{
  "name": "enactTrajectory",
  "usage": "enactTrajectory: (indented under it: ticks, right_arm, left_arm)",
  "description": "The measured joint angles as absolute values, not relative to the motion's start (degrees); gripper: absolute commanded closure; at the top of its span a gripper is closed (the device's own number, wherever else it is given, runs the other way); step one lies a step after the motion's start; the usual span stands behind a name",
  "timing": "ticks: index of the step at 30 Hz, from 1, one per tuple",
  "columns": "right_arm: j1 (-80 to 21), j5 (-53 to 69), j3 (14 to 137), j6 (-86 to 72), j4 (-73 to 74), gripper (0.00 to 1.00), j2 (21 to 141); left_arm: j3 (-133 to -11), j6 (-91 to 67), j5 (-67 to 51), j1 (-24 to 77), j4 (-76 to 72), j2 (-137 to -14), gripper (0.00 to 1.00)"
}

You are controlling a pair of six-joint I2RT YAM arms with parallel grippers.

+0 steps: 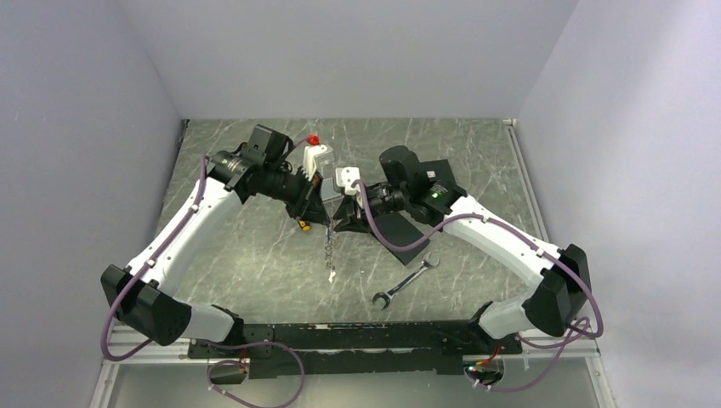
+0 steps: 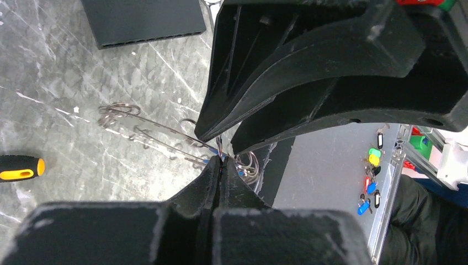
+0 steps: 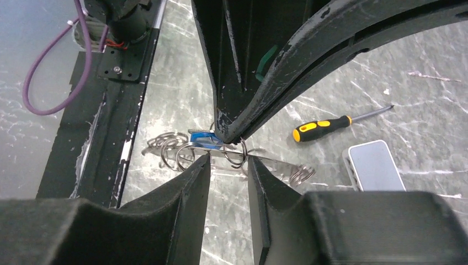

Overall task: Remove the keys from the keyring
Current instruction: Remove the key from the keyring.

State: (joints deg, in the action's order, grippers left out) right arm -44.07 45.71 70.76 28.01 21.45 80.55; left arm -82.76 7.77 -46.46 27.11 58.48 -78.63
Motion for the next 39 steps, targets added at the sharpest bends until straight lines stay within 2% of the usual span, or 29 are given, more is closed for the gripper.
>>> enactTrajectory:
  ticks: [9,11,15,20,23,26,32,39]
  right_arm:
    - [-45.1,42.9,73.4,30.3,24.0,0.68,81.0]
    - [-45.4,42.2,73.8,30.7,24.4,0.73,81.2]
    - [-46.0,40.9,74.0,32.1,25.3,1.0,81.4]
    - [-46.9,38.9,74.0,33.2,25.8,1.0,81.4]
    - [-47.0,38.4,74.0,33.0,25.6,1.0,81.4]
    - [-46.8,38.5,73.7,32.1,25.0,1.0,81.4]
    - [-45.1,40.2,71.4,28.4,21.8,1.0,81.4]
    - [-43.3,43.4,70.5,24.6,18.7,1.0,81.3]
  left_arm:
    - [-82.8,7.9,-46.5,27.9,58.6,-78.7,1.0]
    - [-82.9,7.9,-46.4,28.1,58.7,-79.0,1.0]
    - [-83.4,7.9,-46.3,28.2,59.0,-79.8,1.0]
    - [-83.4,8.0,-46.2,28.4,60.0,-80.2,0.98]
    - [-83.4,8.4,-46.2,28.3,60.1,-80.2,0.77]
    - [-83.2,9.1,-48.6,26.2,59.2,-80.1,0.65]
    - [-79.5,9.3,-54.5,21.1,53.6,-76.6,0.65]
    - [-73.5,9.2,-58.1,21.3,47.5,-69.8,0.6]
